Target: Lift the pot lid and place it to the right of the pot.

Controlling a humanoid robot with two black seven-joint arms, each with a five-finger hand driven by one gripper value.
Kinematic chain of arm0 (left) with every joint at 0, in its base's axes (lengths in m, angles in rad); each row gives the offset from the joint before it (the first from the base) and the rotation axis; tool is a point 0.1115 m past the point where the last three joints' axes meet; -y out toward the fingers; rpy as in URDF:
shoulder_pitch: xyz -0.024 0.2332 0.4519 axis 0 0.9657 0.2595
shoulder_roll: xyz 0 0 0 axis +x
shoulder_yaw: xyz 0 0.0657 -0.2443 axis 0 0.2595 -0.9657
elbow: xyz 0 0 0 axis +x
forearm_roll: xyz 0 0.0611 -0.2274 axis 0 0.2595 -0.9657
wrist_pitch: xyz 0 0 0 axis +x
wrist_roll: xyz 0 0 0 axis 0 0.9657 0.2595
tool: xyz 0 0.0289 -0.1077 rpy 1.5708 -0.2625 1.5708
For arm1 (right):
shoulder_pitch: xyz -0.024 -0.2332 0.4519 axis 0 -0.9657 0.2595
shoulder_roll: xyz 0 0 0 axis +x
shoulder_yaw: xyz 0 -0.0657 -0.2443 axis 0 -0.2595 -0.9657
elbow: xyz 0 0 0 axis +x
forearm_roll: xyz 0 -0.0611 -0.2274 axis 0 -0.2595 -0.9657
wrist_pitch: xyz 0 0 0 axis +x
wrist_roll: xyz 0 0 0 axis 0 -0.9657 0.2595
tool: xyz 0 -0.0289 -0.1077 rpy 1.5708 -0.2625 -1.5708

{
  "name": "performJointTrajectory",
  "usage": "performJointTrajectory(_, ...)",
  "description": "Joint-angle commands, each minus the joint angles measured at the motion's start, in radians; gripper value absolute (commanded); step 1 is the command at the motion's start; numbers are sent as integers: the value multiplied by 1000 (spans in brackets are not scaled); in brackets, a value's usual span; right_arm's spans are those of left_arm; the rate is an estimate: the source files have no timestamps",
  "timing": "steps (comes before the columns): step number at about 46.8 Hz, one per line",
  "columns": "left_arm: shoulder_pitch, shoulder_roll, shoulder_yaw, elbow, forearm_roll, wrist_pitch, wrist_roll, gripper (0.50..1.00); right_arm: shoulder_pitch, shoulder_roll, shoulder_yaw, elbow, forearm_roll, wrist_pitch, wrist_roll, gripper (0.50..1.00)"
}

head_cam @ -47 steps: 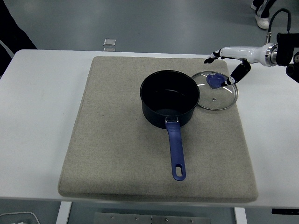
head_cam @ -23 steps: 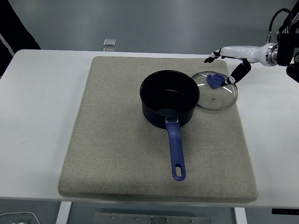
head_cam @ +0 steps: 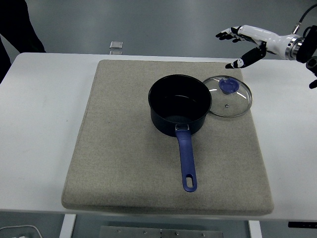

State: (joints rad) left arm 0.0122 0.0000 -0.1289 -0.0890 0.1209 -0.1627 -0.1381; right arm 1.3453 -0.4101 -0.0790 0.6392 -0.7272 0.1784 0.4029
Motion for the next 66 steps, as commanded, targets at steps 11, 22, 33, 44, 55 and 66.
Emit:
performJointTrajectory(11, 0, 0, 0, 0, -1, 0, 0, 1000, -3, 7, 71, -58, 379, -57, 1, 909)
performJointTrajectory(22, 0, 0, 0, 0, 0, 0, 0, 1000, -61, 45, 73, -56, 546, -82, -2, 911)
performJointTrajectory(33, 0, 0, 0, 0, 0, 0, 0, 1000, -94, 70, 73, -53, 756, -88, -4, 911)
performJointTrajectory(44, 0, 0, 0, 0, 0, 0, 0, 1000, -95, 71, 76, -55, 850, -120, -4, 911)
performJointTrajectory(55, 0, 0, 0, 0, -1, 0, 0, 1000, -129, 94, 93, -53, 997, -148, -4, 911)
performJointTrajectory(66, 0, 0, 0, 0, 0, 0, 0, 1000, -152, 102, 105, -52, 1152, -215, -2, 911)
